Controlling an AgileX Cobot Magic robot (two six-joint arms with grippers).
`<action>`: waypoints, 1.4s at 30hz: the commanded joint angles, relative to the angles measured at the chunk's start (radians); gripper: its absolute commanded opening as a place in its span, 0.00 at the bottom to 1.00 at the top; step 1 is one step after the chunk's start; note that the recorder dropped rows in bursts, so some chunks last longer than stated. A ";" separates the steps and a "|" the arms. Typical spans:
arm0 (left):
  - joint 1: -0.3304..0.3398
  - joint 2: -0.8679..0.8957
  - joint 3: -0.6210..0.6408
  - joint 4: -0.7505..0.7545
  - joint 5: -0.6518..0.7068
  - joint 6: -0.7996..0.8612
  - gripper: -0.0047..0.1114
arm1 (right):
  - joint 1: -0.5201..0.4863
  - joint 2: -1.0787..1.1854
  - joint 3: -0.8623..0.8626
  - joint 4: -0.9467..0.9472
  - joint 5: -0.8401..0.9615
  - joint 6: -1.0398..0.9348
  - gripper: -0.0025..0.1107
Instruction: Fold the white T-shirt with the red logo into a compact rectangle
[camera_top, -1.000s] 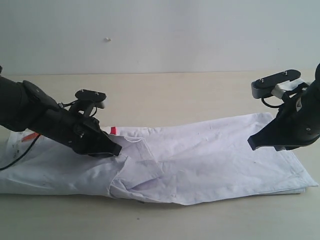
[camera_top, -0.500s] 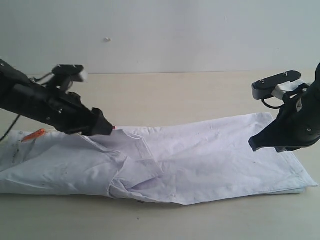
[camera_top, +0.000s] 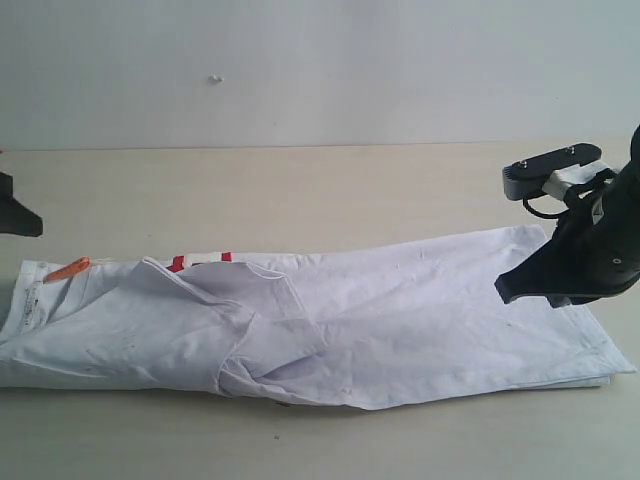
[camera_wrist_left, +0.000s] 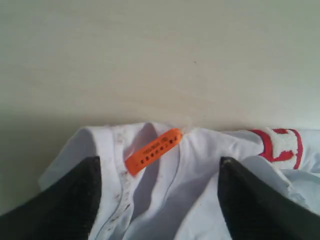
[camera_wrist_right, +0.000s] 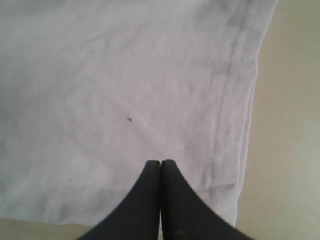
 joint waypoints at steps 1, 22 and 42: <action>0.041 -0.007 0.059 0.001 -0.021 -0.009 0.63 | -0.005 -0.010 0.002 0.004 0.004 -0.010 0.02; 0.041 0.155 0.078 0.046 -0.049 0.078 0.76 | -0.005 -0.010 0.002 0.031 0.017 -0.033 0.02; 0.039 0.157 0.078 -0.059 0.283 0.156 0.04 | -0.005 -0.010 0.002 0.031 0.014 -0.033 0.02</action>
